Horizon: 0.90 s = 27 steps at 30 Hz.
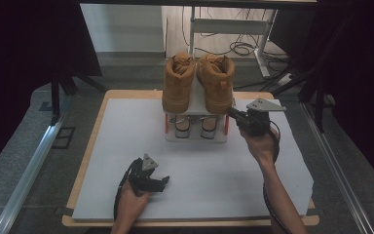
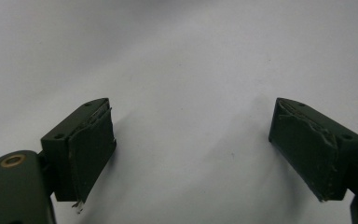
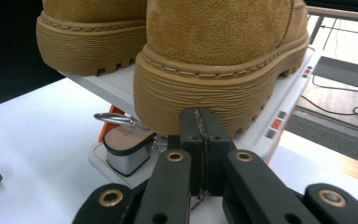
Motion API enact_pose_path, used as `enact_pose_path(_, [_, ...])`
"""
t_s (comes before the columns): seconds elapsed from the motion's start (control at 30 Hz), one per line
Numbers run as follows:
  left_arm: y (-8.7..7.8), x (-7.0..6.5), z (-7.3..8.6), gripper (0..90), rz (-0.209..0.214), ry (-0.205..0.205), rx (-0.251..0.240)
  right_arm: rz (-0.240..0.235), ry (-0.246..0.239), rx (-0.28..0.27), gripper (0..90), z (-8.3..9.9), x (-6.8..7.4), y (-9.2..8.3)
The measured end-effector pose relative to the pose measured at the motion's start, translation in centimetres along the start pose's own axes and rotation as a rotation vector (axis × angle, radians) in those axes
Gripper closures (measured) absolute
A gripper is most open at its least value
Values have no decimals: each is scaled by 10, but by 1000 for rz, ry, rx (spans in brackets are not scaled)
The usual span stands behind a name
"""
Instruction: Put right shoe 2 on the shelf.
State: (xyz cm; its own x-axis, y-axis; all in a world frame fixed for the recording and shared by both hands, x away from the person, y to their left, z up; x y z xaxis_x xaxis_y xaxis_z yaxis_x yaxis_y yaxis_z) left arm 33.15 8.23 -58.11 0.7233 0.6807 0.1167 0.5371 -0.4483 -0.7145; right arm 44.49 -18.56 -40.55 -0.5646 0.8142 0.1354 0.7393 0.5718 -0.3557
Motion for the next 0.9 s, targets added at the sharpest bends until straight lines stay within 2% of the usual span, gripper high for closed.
enact_pose_path(0.9, [0, 0, 0, 137, 0, 0, 1, -42, -7, 16, 898, -7, 26, 38])
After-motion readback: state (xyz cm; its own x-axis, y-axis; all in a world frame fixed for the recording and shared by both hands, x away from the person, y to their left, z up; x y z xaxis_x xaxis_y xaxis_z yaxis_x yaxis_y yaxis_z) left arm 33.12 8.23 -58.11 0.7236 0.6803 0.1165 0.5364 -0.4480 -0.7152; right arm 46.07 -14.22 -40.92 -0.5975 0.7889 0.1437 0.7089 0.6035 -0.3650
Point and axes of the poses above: each handheld gripper's, and its own axes: y roughly forward along the jaws, z roughly out of its underside, x roughly to its left, the point moved 8 cm from there along y, roughly forward along the jaws, and after that the axes turned 10 degrees about y, right-handed, at the moved point
